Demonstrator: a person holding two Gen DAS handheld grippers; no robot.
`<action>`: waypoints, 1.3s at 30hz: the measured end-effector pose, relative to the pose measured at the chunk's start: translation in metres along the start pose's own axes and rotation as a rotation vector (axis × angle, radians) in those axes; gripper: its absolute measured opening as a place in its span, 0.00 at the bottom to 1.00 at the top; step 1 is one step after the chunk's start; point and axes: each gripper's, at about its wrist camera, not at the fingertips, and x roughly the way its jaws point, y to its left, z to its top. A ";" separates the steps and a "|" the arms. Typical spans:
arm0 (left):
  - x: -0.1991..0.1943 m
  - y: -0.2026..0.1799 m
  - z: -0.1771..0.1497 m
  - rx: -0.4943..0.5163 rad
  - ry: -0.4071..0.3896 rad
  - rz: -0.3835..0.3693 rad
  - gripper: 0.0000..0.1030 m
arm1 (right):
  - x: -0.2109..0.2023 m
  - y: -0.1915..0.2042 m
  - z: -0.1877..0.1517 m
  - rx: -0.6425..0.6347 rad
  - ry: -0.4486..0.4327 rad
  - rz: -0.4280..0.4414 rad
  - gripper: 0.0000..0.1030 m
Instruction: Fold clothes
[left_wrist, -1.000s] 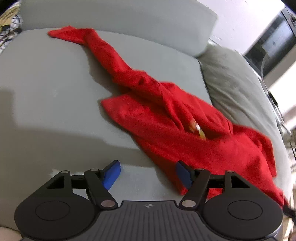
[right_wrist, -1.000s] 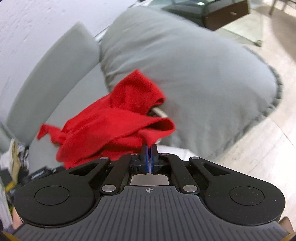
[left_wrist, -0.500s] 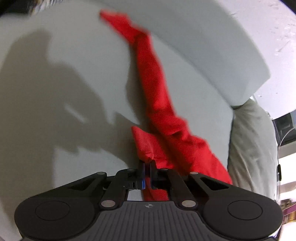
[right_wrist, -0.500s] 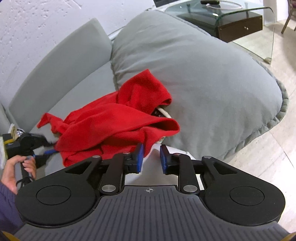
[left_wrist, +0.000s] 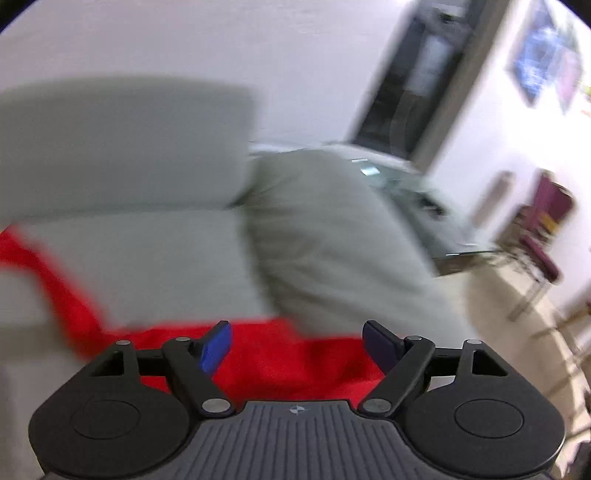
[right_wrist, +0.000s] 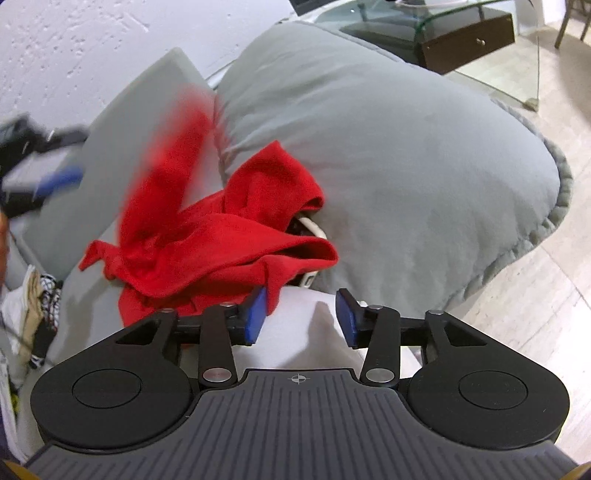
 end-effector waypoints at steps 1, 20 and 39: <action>-0.001 0.024 -0.010 -0.068 0.012 0.036 0.73 | 0.000 -0.001 0.000 0.006 0.001 0.007 0.46; 0.081 0.166 -0.078 -0.562 0.170 -0.005 0.64 | 0.004 -0.003 0.002 0.030 0.017 0.020 0.47; -0.021 0.118 -0.091 -0.457 -0.116 0.042 0.02 | 0.002 -0.006 0.001 0.038 0.029 0.060 0.56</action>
